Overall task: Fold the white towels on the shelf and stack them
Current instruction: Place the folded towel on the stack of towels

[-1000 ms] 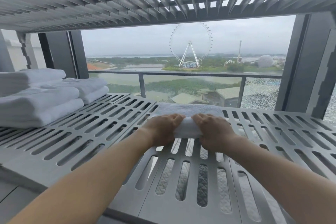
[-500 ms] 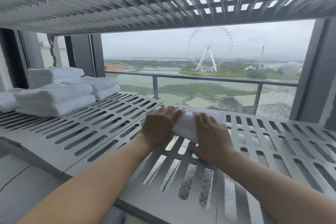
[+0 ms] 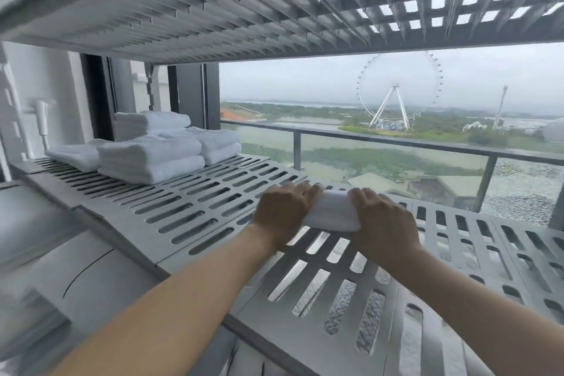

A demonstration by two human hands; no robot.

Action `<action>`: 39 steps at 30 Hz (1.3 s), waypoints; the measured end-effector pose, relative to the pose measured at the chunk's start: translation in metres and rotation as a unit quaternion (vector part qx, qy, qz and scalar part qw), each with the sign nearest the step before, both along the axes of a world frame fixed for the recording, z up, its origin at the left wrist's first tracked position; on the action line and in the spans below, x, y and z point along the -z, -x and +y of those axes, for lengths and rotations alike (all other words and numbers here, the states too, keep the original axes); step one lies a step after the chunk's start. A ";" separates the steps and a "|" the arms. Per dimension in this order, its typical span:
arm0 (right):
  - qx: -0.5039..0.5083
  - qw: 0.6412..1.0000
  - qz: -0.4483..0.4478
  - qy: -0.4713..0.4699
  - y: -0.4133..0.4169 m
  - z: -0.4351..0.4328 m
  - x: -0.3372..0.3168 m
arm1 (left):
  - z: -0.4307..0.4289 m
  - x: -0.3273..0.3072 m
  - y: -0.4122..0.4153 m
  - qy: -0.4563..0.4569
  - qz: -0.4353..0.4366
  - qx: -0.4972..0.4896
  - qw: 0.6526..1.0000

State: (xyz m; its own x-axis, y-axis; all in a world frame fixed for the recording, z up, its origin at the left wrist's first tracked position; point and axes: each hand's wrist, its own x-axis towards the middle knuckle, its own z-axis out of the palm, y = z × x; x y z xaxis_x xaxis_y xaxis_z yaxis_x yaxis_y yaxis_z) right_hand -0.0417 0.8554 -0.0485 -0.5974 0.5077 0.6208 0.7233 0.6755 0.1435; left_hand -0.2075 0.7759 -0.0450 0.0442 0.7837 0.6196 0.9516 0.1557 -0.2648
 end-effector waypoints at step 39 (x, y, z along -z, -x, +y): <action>-0.239 0.969 0.066 0.004 0.458 -0.270 -0.026 | -0.332 -0.017 0.426 -0.118 0.075 -0.135 0.981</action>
State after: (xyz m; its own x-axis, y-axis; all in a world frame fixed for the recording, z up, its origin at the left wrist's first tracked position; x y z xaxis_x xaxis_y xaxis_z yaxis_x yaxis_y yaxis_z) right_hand -0.4993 0.5858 -0.0230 -0.6817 0.1975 0.7044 0.3388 0.9386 0.0647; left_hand -0.6337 0.4438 -0.0278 -0.0404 0.6147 0.7878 0.8209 0.4699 -0.3245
